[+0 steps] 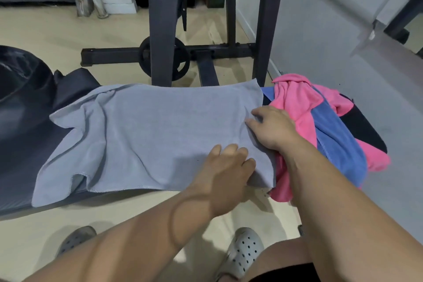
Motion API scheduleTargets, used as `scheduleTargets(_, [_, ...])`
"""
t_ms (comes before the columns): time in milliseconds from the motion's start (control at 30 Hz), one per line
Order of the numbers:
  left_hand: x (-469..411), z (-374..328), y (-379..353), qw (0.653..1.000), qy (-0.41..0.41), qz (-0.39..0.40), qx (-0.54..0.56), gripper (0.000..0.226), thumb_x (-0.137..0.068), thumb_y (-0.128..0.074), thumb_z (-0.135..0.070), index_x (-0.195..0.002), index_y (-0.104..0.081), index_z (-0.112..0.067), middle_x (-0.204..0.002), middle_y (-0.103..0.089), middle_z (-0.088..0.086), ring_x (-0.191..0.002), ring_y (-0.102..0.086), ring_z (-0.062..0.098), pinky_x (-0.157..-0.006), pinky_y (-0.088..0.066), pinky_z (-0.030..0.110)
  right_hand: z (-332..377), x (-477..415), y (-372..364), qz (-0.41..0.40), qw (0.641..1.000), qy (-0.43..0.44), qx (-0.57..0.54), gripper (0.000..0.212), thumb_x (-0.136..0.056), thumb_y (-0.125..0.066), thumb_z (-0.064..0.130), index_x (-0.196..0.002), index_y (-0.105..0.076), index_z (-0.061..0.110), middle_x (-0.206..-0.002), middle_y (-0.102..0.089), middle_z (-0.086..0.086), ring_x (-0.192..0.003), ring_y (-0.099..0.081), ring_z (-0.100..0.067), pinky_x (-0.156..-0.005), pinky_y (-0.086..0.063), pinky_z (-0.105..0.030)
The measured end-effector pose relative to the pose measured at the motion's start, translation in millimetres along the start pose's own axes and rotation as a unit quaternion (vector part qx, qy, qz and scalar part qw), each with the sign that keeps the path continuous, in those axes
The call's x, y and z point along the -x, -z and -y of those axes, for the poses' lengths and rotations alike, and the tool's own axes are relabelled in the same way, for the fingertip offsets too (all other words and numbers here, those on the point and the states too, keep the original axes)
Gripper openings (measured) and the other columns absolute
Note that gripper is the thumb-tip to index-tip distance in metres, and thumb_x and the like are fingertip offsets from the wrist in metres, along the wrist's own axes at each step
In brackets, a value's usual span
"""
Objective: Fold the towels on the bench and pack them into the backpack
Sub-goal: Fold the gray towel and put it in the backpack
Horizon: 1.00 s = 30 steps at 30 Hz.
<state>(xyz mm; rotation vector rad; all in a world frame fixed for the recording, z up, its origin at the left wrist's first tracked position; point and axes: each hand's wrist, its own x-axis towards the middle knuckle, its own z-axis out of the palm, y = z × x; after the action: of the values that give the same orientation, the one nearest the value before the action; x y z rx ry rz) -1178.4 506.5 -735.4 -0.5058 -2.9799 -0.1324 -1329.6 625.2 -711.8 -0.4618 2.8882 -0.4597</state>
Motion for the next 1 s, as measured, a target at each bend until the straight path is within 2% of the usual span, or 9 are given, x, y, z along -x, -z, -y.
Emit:
scheduleTargets(100, [-3.4, 4.4, 3.0, 0.999, -0.001, -0.035, 0.028, 0.013, -0.078, -0.058, -0.031, -0.079, -0.068, -0.024, -0.080, -0.057, -0.004, -0.085, -0.055, 0.024, -0.073, -0.036, 0.036, -5.4, -0.9, 2.7, -0.042, 0.997, 0.025, -0.052, 0.033, -0.092, -0.051, 0.044, -0.090, -0.063, 0.013, -0.096, -0.063, 0.000, -0.105, -0.056, -0.033, -0.081, -0.045, -0.041])
scheduleTargets(233, [-2.8, 3.7, 1.7, 0.993, 0.035, -0.100, 0.045, 0.017, -0.078, -0.060, -0.026, -0.068, -0.072, -0.020, -0.080, -0.065, -0.003, -0.084, -0.056, 0.026, -0.077, -0.033, 0.037, -9.6, -8.3, 9.7, -0.049, 0.990, 0.029, -0.126, 0.050, -0.093, -0.055, 0.044, -0.136, -0.061, 0.021, -0.140, -0.059, -0.001, -0.134, -0.045, -0.028, -0.111, -0.036, -0.049])
scheduleTargets(333, [-9.5, -6.6, 9.0, 0.978, 0.063, -0.156, 0.119, 0.030, -0.086, -0.052, -0.030, -0.071, -0.074, -0.017, -0.076, -0.061, -0.002, -0.078, -0.051, 0.025, -0.073, -0.038, 0.039, -9.3, -12.2, 19.8, -0.071, 0.974, 0.036, -0.212, 0.051, -0.091, -0.056, 0.043, -0.137, -0.061, 0.020, -0.139, -0.059, 0.003, -0.132, -0.049, -0.020, -0.113, -0.036, -0.040])
scheduleTargets(433, [-20.6, -18.3, 13.9, 0.969, 0.077, -0.132, 0.192, 0.034, -0.091, -0.048, -0.032, -0.078, -0.075, -0.017, -0.075, -0.061, -0.002, -0.075, -0.049, 0.023, -0.068, -0.043, 0.039, -14.2, -13.8, 35.6, -0.065, 0.963, 0.039, -0.257, 0.038, -0.099, -0.059, 0.026, -0.137, -0.061, 0.018, -0.123, -0.056, 0.013, -0.122, -0.049, -0.008, -0.101, -0.033, -0.022])
scheduleTargets(500, [-29.1, -24.9, 12.4, 0.967, 0.077, -0.108, 0.217, 0.036, -0.093, -0.045, -0.033, -0.085, -0.077, -0.020, -0.080, -0.064, -0.002, -0.077, -0.053, 0.023, -0.070, -0.045, 0.039, -23.0, -16.6, 44.7, -0.053, 0.974, 0.038, -0.218, 0.044, -0.099, -0.061, 0.032, -0.141, -0.058, 0.019, -0.130, -0.056, 0.012, -0.125, -0.050, -0.011, -0.101, -0.035, -0.025])
scheduleTargets(600, [-42.9, -36.9, 4.7, 0.973, 0.072, -0.077, 0.204, 0.040, -0.096, -0.040, -0.035, -0.091, -0.078, -0.021, -0.087, -0.066, -0.003, -0.082, -0.055, 0.023, -0.075, -0.045, 0.039, -31.6, -19.6, 52.7, -0.028, 0.996, 0.010, -0.082, 0.058, -0.094, -0.061, 0.047, -0.145, -0.051, 0.021, -0.150, -0.049, -0.001, -0.136, -0.045, -0.027, -0.109, -0.037, -0.042])
scheduleTargets(733, [-49.1, -44.0, -5.4, 0.980, 0.060, -0.064, 0.178, 0.031, -0.092, -0.051, -0.035, -0.078, -0.071, -0.017, -0.079, -0.058, -0.002, -0.078, -0.046, 0.022, -0.069, -0.040, 0.037, -27.7, -13.9, 57.3, 0.032, 0.997, -0.029, 0.059, 0.075, -0.089, -0.061, 0.061, -0.153, -0.036, 0.030, -0.165, -0.022, -0.001, -0.150, -0.020, -0.032, -0.116, -0.021, -0.057])
scheduleTargets(833, [-38.8, -33.7, 3.0, 0.980, 0.060, -0.063, 0.181, 0.029, -0.087, -0.052, -0.041, -0.071, -0.061, -0.019, -0.076, -0.056, -0.003, -0.075, -0.044, 0.021, -0.068, -0.041, 0.038, -7.3, -6.6, 50.2, 0.002, 0.998, -0.021, 0.056, 0.071, -0.092, -0.056, 0.059, -0.154, -0.035, 0.031, -0.167, -0.016, -0.003, -0.151, -0.014, -0.031, -0.115, -0.020, -0.056])
scheduleTargets(1000, [-2.1, 16.7, 32.2, 0.977, 0.139, -0.073, 0.147, 0.035, -0.087, -0.041, -0.042, -0.079, -0.067, -0.021, -0.080, -0.061, -0.001, -0.077, -0.051, 0.025, -0.075, -0.044, 0.043, 55.8, 15.7, 18.6, -0.017, 0.993, 0.103, 0.056, 0.060, -0.095, -0.052, 0.053, -0.150, -0.042, 0.031, -0.165, -0.022, -0.004, -0.150, -0.015, -0.031, -0.114, -0.019, -0.051])
